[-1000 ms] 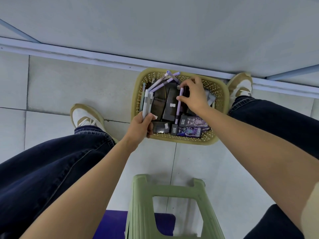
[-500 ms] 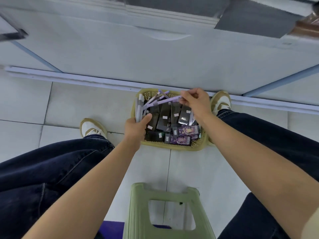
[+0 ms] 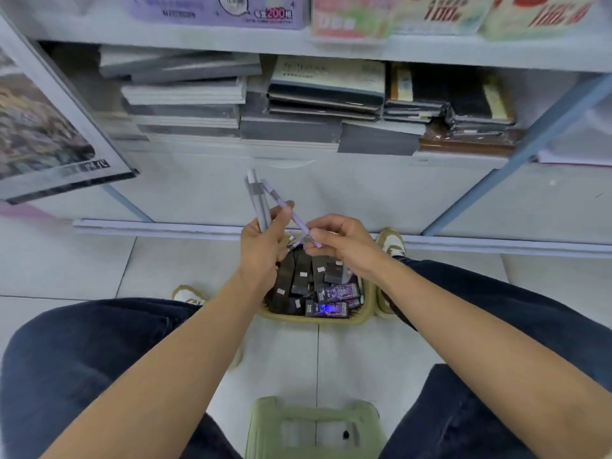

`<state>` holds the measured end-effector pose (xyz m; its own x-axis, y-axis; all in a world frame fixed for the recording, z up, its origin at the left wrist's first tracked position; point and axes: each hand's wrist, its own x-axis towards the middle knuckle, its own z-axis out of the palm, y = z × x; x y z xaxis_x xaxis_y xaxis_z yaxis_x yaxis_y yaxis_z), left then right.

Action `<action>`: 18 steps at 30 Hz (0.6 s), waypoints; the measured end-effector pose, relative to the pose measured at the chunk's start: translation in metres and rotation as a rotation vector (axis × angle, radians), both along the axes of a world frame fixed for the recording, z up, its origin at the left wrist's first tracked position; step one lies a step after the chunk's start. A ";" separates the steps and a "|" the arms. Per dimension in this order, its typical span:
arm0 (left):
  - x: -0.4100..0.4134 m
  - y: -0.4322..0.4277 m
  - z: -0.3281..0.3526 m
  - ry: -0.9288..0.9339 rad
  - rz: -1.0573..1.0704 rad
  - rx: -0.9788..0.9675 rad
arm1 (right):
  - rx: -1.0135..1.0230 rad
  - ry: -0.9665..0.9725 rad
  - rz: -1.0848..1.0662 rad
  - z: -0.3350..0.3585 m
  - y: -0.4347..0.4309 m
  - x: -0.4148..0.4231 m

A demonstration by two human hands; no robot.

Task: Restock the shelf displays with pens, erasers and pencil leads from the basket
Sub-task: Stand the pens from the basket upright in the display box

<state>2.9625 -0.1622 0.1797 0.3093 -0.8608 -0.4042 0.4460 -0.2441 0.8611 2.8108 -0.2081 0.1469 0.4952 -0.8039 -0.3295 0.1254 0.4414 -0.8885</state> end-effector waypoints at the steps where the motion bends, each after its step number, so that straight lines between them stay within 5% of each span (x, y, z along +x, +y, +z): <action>1: -0.001 0.001 0.011 -0.024 -0.016 -0.025 | -0.037 0.010 0.026 0.010 0.000 -0.002; 11: -0.021 -0.007 0.114 -0.406 -0.176 -0.202 | -0.617 0.226 -0.067 0.161 -0.018 -0.004; 18: -0.017 -0.017 0.174 -0.368 -0.267 -0.237 | -0.655 0.110 -0.150 0.232 -0.033 -0.022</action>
